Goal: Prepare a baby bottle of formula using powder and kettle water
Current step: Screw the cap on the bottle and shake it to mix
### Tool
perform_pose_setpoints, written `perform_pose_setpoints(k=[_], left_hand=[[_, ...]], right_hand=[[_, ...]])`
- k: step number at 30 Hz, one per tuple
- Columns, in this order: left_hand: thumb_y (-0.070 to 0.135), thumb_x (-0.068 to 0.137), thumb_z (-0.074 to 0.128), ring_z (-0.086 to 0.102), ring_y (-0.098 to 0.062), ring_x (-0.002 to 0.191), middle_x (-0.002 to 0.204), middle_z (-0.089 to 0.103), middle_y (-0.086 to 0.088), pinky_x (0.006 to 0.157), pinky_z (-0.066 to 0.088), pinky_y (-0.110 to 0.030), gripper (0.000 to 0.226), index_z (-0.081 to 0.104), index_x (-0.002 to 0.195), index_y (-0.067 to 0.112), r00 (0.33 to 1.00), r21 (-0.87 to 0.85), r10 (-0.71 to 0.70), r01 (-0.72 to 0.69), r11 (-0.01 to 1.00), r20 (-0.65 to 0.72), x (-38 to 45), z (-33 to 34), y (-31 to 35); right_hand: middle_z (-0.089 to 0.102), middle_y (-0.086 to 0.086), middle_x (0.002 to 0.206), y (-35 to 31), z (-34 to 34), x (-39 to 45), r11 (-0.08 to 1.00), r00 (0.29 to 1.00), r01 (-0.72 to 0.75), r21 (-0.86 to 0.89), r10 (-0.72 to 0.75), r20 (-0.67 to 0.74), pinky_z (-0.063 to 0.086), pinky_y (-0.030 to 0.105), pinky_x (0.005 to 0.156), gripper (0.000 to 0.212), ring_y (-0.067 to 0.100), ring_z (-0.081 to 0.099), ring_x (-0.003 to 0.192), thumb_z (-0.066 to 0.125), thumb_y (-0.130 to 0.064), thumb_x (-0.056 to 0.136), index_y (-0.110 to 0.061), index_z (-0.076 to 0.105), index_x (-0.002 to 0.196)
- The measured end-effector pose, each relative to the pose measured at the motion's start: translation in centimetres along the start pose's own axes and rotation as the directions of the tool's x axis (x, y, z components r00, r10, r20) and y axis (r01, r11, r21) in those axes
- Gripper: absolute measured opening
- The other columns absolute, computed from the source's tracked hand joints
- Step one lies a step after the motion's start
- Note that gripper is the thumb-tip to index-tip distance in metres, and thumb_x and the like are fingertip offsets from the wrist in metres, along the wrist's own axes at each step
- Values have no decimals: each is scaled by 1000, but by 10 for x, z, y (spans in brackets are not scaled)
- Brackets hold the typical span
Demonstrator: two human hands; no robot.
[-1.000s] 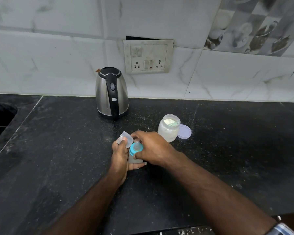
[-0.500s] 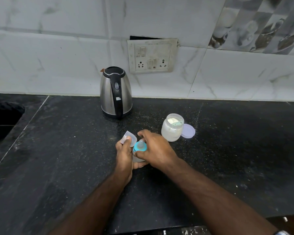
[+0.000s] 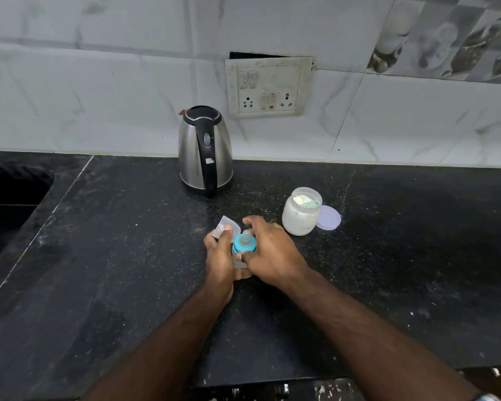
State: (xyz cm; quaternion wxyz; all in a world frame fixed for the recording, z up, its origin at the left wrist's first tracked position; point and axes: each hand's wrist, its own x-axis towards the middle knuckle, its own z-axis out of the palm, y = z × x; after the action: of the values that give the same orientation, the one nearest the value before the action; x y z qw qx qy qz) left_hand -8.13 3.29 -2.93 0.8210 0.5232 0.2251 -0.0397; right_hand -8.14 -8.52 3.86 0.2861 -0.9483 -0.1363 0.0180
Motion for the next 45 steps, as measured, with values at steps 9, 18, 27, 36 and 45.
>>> perform_pose_setpoints(k=[9, 18, 27, 36, 45], left_hand=[[49, 100, 51, 78, -34, 94, 120, 72, -12, 63, 62, -50, 35, 42, 129, 33, 1000, -22, 12, -12, 1000, -4, -2, 2, 0], [46, 104, 52, 78, -34, 94, 127, 65, -13, 63, 63, -49, 34, 38, 135, 38, 998, 31, 40, -42, 999, 52, -10, 1, 10], [47, 97, 66, 69, -15, 107, 115, 68, 9, 63, 64, -47, 27, 58, 123, 51, 991, 266, 75, -103, 958, 114, -12, -27, 54], [44, 91, 70, 66, 9, 83, 103, 72, 20, 64, 50, -13, 39, 60, 128, 50, 899, 297, 288, -389, 872, 331, -23, -7, 91], [47, 57, 87, 52, -17, 129, 141, 52, 2, 110, 45, -36, 111, 33, 153, 38, 893, 539, -18, -255, 803, 449, -12, -49, 75]], right_hand=[[63, -8, 134, 6, -3, 1, 997, 998, -33, 74, 29, 59, 46, 30, 100, 75, 13, 52, 128, 80, -22, 85, -28, 42, 150], [62, -17, 130, 23, -3, -7, 908, 986, -158, 388, 124, 111, 51, 30, 98, 84, 5, 57, 116, 89, -35, 77, -30, 46, 148], [78, -4, 99, 27, -39, 11, 592, 954, -248, 767, 287, 87, 55, 24, 72, 31, 8, 72, 86, 78, -23, 93, -21, 67, 122], [77, 8, 116, -9, -48, 25, 194, 957, -275, 942, 143, 251, 60, 30, 78, 26, 21, 76, 97, 64, -22, 102, -17, 65, 127], [72, 0, 109, -4, -60, 25, 637, 990, -138, 759, 103, 94, 62, 37, 80, 27, 15, 71, 91, 83, -22, 84, -30, 73, 107]])
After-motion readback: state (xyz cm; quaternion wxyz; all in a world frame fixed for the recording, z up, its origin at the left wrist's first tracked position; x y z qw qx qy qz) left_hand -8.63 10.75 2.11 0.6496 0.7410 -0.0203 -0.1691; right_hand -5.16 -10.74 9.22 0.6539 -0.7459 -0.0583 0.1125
